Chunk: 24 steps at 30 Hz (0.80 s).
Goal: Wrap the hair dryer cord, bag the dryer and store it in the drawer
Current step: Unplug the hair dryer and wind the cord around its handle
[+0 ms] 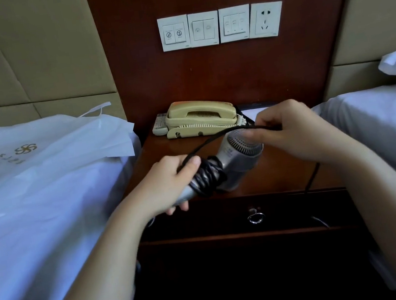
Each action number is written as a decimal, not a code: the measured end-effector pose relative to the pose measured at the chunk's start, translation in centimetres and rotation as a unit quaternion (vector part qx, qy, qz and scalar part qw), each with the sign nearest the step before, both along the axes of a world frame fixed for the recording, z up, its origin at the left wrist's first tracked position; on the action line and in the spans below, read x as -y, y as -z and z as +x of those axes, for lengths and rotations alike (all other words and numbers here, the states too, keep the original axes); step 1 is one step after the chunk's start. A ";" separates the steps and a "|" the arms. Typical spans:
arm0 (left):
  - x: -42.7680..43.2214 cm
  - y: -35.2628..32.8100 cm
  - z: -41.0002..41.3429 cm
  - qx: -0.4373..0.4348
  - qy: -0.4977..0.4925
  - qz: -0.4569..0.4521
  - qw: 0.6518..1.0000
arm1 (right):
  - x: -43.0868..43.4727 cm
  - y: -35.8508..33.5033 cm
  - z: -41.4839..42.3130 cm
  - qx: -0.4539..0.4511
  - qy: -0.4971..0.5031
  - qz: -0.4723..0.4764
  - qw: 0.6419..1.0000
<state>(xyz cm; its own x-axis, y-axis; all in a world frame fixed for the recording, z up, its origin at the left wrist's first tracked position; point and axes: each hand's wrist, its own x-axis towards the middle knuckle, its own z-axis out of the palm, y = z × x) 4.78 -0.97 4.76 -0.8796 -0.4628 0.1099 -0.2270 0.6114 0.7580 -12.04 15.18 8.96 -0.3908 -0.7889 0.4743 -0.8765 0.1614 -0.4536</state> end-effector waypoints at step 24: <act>-0.1 -1.5 -0.3 -0.197 0.068 0.330 0.921 | 1.7 8.1 -2.8 0.363 -0.050 -0.012 0.930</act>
<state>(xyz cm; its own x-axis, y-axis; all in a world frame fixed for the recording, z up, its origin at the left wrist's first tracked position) 4.44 -0.83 6.30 -0.8861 -0.4324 0.1666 0.1896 -0.0102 0.9818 -14.85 13.45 0.90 -0.5395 -0.8316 0.1315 -0.3472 0.0775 -0.9346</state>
